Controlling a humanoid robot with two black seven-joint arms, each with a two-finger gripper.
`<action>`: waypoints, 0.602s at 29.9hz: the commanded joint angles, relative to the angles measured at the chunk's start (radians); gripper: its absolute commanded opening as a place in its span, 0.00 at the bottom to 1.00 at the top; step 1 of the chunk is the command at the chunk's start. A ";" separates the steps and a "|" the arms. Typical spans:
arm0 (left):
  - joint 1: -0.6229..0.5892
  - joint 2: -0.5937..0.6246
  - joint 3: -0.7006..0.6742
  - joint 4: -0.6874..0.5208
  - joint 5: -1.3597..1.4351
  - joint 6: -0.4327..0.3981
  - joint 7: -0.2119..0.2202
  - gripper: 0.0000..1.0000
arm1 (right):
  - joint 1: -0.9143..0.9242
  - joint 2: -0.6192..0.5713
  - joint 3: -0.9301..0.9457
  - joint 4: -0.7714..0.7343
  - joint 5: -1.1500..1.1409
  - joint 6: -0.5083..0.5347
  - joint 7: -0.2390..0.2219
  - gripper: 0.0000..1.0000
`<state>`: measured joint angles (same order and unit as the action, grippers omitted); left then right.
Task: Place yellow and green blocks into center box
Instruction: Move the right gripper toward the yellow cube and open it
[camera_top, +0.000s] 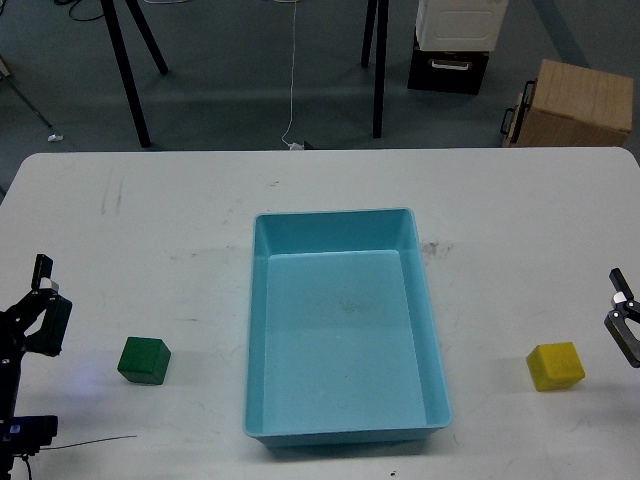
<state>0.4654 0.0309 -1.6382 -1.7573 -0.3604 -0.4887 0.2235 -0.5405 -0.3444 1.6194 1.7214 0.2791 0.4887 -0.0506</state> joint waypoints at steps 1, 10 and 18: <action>-0.001 0.000 0.000 0.001 0.001 0.000 -0.003 1.00 | -0.001 0.007 -0.003 -0.002 0.000 0.000 0.000 1.00; -0.046 0.003 -0.002 0.033 0.014 0.000 -0.003 1.00 | 0.109 -0.377 -0.009 -0.109 -0.058 -0.041 -0.011 1.00; -0.111 0.003 0.005 0.065 0.018 0.000 0.002 1.00 | 0.514 -0.852 -0.384 -0.172 -0.374 -0.067 -0.132 1.00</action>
<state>0.3731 0.0337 -1.6363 -1.6945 -0.3443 -0.4887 0.2248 -0.1985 -1.0645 1.4109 1.5533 0.0551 0.4246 -0.1471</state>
